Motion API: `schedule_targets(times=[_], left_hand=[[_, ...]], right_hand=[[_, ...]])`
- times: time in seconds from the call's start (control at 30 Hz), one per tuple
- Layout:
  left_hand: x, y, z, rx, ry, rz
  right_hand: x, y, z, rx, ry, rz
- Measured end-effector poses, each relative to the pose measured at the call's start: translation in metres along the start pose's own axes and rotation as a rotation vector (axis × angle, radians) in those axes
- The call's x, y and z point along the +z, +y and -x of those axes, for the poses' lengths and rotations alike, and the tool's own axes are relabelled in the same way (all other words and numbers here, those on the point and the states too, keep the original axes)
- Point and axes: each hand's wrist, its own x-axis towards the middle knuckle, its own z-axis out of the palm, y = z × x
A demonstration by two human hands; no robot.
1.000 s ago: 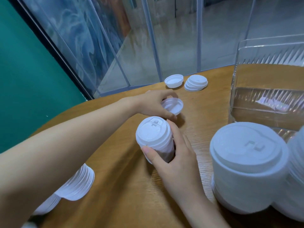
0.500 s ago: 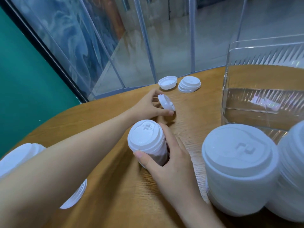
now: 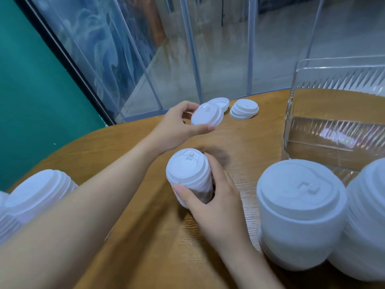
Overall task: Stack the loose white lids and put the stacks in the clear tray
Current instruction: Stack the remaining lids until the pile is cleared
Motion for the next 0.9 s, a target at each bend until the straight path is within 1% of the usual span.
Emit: schedule_targets(times=[0.07, 0.13, 0.2, 0.3, 0.37, 0.53, 0.7, 0.9], left_hand=[[-0.018, 0.015, 0.023, 0.000, 0.016, 0.062], [-0.034, 0.021, 0.048, -0.025, -0.015, 0.060], [-0.045, 0.021, 0.072, -0.043, -0.068, 0.000], [-0.053, 0.020, 0.098, -0.040, -0.084, -0.107], [-0.052, 0.021, 0.107, -0.034, -0.127, -0.139], [-0.049, 0.022, 0.115, -0.036, -0.279, -0.246], [-0.046, 0.023, 0.110, -0.013, -0.333, -0.297], [-0.051, 0.029, 0.097, -0.037, -0.373, -0.303]], right_hand=[[0.001, 0.000, -0.001, 0.001, -0.012, -0.002], [0.001, -0.001, -0.003, -0.005, -0.023, 0.001], [0.000, -0.001, -0.003, -0.003, -0.044, -0.021], [-0.004, -0.002, -0.001, -0.003, -0.075, -0.041], [-0.006, -0.002, 0.001, 0.002, -0.094, -0.067], [-0.010, -0.003, 0.001, 0.009, -0.128, -0.074], [-0.013, 0.000, 0.002, 0.023, -0.146, -0.103], [-0.013, 0.001, 0.002, 0.030, -0.146, -0.106]])
